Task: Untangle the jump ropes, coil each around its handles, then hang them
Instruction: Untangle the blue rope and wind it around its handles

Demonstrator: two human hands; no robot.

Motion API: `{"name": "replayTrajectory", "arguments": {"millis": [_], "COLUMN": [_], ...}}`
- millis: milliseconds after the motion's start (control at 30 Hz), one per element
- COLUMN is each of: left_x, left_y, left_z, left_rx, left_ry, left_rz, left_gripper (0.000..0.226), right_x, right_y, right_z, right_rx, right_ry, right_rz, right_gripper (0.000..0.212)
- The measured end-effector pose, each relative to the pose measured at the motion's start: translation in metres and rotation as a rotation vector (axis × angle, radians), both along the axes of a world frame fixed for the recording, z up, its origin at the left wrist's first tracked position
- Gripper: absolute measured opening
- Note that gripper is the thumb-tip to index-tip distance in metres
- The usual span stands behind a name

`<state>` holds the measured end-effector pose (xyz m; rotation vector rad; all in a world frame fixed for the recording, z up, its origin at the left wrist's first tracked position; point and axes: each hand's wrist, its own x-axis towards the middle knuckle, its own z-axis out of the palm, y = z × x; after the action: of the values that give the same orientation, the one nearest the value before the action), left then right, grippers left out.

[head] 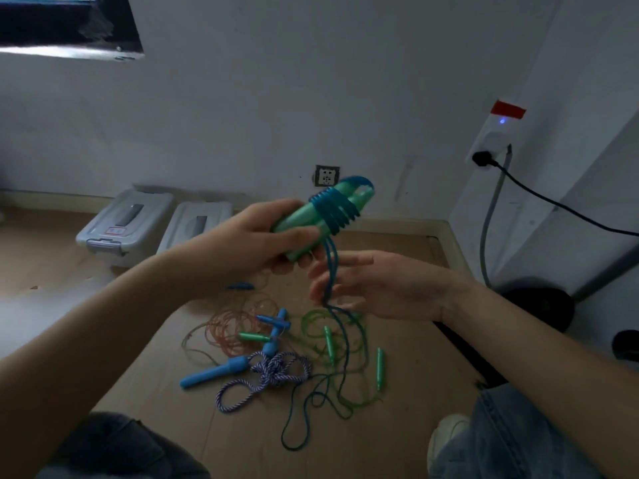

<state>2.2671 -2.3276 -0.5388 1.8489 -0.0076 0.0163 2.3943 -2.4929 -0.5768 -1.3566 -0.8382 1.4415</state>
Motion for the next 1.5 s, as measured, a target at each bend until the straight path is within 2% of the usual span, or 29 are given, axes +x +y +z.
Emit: {"name": "replayTrajectory", "arguments": {"millis": [67,100,233,333,400,467,600,667,700,767,867,967,1067,1133,1200,1300,1367,1433,1500], "left_x": [0.002,0.003,0.003,0.003,0.004,0.006,0.011,0.016,0.018,0.021,0.018,0.012,0.009,0.010,0.008,0.003,0.000,-0.001,-0.001], "left_y": [0.002,0.003,0.009,0.013,0.012,0.013,0.014,0.014,0.013,0.013,0.005,-0.005,-0.016,-0.023,-0.026,-0.018,-0.014,-0.016,-0.018], "left_z": [0.001,0.001,0.007,0.008,0.006,0.001,-0.010,-0.016,-0.018,-0.025,-0.035,-0.045,-0.050,-0.050,-0.046,-0.036,-0.028,-0.022,-0.019], "left_rx": [-0.094,-0.131,-0.327,-0.413,-0.430,-0.376,-0.168,-0.040,0.076,0.422,0.835,1.133,1.280,1.264,1.131,0.849,0.675,0.469,0.298], "left_ry": [0.024,0.027,0.039,0.046,0.047,0.048,0.033,0.046,0.039,-0.016,-0.014,0.075,0.083,0.098,0.103,-0.081,-0.163,-0.151,-0.095], "left_rz": [0.078,0.102,0.159,0.161,0.171,0.216,0.306,0.351,0.373,0.377,0.220,0.027,-0.191,-0.317,-0.366,-0.322,-0.296,-0.248,-0.170], "left_gripper": [0.032,0.034,0.036,0.034,0.030,0.024,0.014,0.007,0.004,0.014,0.011,0.027,0.030,0.031,0.030,0.025,0.018,0.025,0.029], "right_x": [-0.005,-0.008,-0.008,-0.008,-0.010,-0.010,-0.008,-0.008,-0.008,-0.007,-0.005,0.001,0.006,0.008,0.009,0.011,0.012,0.014,0.015], "right_y": [0.004,0.006,0.011,0.012,0.014,0.017,0.014,0.012,0.011,0.010,0.008,0.007,0.010,0.010,0.009,0.008,0.007,0.005,0.002], "right_z": [0.000,0.000,0.003,0.004,0.001,-0.001,0.002,0.004,0.006,0.010,0.012,0.012,0.010,0.006,0.002,0.003,0.003,0.002,0.000], "right_rx": [0.110,0.141,0.177,0.197,0.175,0.154,0.032,0.030,0.049,0.078,0.031,-0.082,-0.244,-0.357,-0.411,-0.414,-0.346,-0.230,-0.182], "right_ry": [0.136,0.138,0.051,-0.075,-0.224,-0.282,-0.237,-0.139,-0.078,0.019,0.062,0.030,-0.078,-0.324,-0.578,-0.701,-0.599,-0.389,-0.210], "right_rz": [-0.012,-0.019,-0.152,-0.148,-0.183,-0.205,-0.119,-0.052,-0.033,-0.012,0.009,-0.047,-0.117,-0.127,-0.106,-0.091,-0.111,-0.113,-0.099], "right_gripper": [0.022,0.019,0.022,0.025,0.031,0.036,0.043,0.041,0.039,0.035,0.031,0.034,0.042,0.042,0.039,0.037,0.038,0.019,0.033]}}
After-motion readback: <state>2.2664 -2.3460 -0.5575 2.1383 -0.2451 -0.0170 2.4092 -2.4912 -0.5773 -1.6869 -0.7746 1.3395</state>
